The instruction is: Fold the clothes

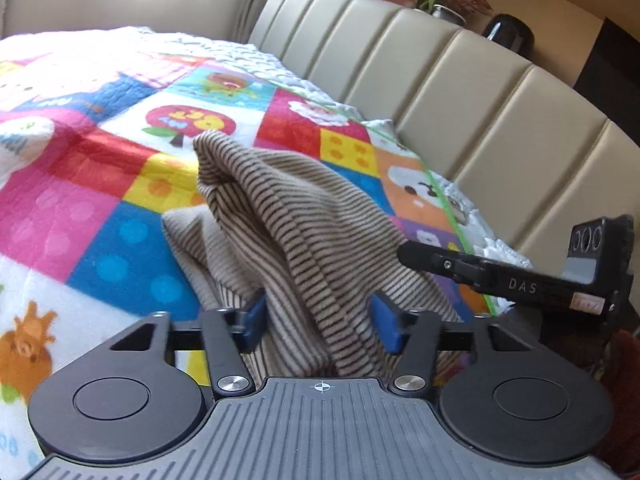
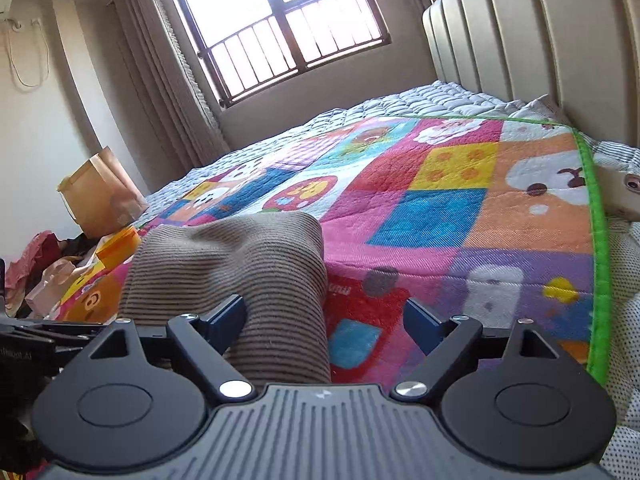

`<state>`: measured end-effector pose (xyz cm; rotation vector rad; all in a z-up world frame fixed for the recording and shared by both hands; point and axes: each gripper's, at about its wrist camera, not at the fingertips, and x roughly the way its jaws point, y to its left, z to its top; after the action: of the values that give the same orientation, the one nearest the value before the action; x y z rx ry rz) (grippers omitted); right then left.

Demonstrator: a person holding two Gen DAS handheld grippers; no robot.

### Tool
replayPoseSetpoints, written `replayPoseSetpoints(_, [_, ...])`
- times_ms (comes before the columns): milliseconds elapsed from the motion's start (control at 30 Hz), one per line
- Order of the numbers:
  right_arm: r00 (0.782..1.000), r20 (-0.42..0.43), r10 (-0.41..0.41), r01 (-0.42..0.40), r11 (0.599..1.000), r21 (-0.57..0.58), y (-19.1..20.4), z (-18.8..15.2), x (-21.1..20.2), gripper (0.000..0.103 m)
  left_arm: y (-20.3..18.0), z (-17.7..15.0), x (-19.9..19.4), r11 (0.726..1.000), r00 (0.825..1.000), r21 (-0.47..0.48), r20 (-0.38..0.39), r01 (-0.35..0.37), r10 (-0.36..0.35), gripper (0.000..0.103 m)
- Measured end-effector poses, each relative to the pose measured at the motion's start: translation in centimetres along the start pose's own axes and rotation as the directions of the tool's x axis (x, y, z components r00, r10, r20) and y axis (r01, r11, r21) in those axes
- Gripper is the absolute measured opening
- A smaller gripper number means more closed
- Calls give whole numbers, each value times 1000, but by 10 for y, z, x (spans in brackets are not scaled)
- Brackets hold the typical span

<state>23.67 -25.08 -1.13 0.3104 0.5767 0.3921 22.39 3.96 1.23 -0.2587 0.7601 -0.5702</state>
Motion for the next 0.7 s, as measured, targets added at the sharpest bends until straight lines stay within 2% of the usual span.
replayPoseSetpoints(67, [1000, -4, 8, -8, 999, 38, -9, -4, -1, 93, 1, -5, -8, 999, 999, -31, 3, 41, -41, 43])
replayPoseSetpoints(100, [1000, -7, 12, -11, 998, 60, -12, -5, 0, 94, 1, -5, -12, 999, 999, -34, 12, 33, -33, 43])
replayPoseSetpoints(167, [1000, -5, 10, -10, 998, 58, -12, -6, 0, 94, 2, -1, -21, 998, 998, -37, 45, -42, 44, 43])
replayPoseSetpoints(233, [1000, -5, 1, 0, 999, 42, -7, -6, 0, 94, 0, 8, -33, 993, 987, -38, 111, -108, 112, 42])
replayPoseSetpoints(267, [1000, -10, 2, -2, 999, 35, -3, -7, 0, 94, 1, 14, -37, 995, 987, -44, 132, -91, 96, 43])
replayPoseSetpoints(300, [1000, -23, 9, -8, 1000, 24, 4, -8, 0, 94, 1, 20, -41, 997, 986, -51, 149, -64, 71, 50])
replayPoseSetpoints(367, [999, -41, 15, -16, 1000, -15, 21, -12, 1, 84, 0, 26, -36, 998, 989, -30, 139, -49, 52, 59])
replayPoseSetpoints(433, [998, -61, 29, -32, 998, -55, 40, -16, 1, 77, -2, 29, -26, 998, 993, -4, 108, -55, 55, 55])
replayPoseSetpoints(467, [998, -58, 10, -15, 997, -80, 48, -17, 1, 77, -1, 28, -17, 997, 994, 8, 82, -74, 73, 54])
replayPoseSetpoints(533, [997, -76, 23, -31, 993, -114, 56, -13, -4, 77, 7, 25, 0, 986, 986, 52, 55, -159, 156, 51])
replayPoseSetpoints(600, [992, -109, 70, -82, 990, -111, 57, -8, -8, 78, 22, 25, 10, 977, 979, 69, 61, -200, 196, 61])
replayPoseSetpoints(700, [974, -141, 177, -188, 979, -73, 49, 3, -17, 79, 43, 27, 11, 986, 985, 1, 61, -164, 164, 69])
